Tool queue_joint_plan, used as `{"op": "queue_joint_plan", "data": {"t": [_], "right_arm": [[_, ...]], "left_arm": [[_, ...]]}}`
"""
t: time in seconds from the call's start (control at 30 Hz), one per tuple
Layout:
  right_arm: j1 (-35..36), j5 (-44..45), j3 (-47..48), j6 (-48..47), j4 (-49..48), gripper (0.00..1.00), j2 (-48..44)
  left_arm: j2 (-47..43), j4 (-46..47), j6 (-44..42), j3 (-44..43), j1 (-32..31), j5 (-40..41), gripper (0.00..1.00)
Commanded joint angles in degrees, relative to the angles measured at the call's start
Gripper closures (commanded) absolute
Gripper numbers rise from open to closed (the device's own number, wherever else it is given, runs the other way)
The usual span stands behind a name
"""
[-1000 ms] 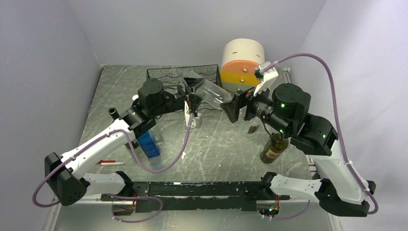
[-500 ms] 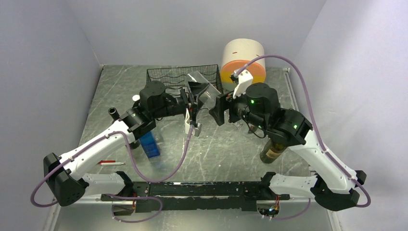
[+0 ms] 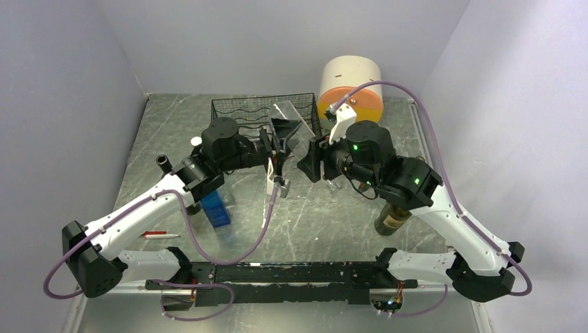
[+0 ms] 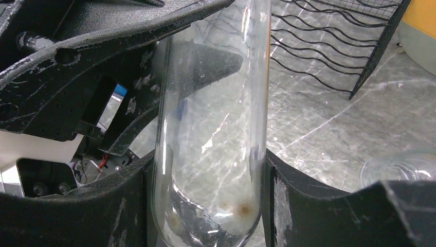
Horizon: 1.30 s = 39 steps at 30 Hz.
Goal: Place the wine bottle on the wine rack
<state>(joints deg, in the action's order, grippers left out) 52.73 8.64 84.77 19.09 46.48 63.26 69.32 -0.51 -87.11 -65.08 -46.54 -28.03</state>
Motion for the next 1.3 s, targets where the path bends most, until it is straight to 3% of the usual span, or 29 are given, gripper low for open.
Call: {"op": "queue_joint_plan", "data": {"t": [0.0, 0.03, 0.07, 0.17, 0.2, 0.23, 0.4, 0.57, 0.73, 1.03, 1.27], "right_arm": [[-0.6, 5.0, -0.3, 1.7, -2.4, 0.87, -0.1], [-0.6, 5.7, -0.5, 1.8, -2.7, 0.97, -0.3], [-0.6, 6.3, -0.7, 1.8, -3.2, 1.00, -0.6], [-0.6, 8.8, -1.8, 1.8, -5.1, 1.00, -2.0], [-0.6, 9.8, -2.4, 1.8, -6.0, 1.00, -2.8], [-0.6, 10.9, -3.0, 1.8, -7.0, 1.00, -3.4], [-0.6, 14.8, -6.3, 2.0, -13.2, 1.00, -6.9], [-0.6, 17.8, -8.1, 1.3, -14.9, 1.00, -6.2], [-0.6, 17.2, -11.5, 1.6, -16.3, 1.00, -6.1], [-0.6, 12.9, -20.2, 3.6, -16.9, 1.00, -6.4], [-0.6, 7.7, -29.6, 4.2, -19.9, 1.00, -10.5]], "left_arm": [[-2.7, 6.8, 1.8, -0.4, -0.3, -0.3, 0.92], [-2.8, 7.8, 2.4, 0.5, -0.3, 0.0, 0.77], [-2.9, 9.2, 3.2, 1.1, -0.3, 0.5, 0.58], [-3.5, 10.2, 5.7, 2.2, -0.3, 2.9, 0.25], [-3.7, 9.5, 6.9, 2.1, -0.3, 3.5, 0.04], [-4.0, 8.2, 8.0, 1.6, -0.3, 4.0, 0.00], [-6.3, 5.1, 20.0, 0.6, -0.3, 7.6, 0.00], [-10.3, 10.3, 44.8, 2.2, -0.4, 14.7, 0.04], [-14.3, 13.2, 71.6, 3.8, -0.3, 26.0, 0.01], [-13.5, -7.4, 101.8, -4.6, -0.4, 43.4, 0.01], [-11.3, -24.4, 106.8, -12.0, -0.4, 40.9, 0.01]]}}
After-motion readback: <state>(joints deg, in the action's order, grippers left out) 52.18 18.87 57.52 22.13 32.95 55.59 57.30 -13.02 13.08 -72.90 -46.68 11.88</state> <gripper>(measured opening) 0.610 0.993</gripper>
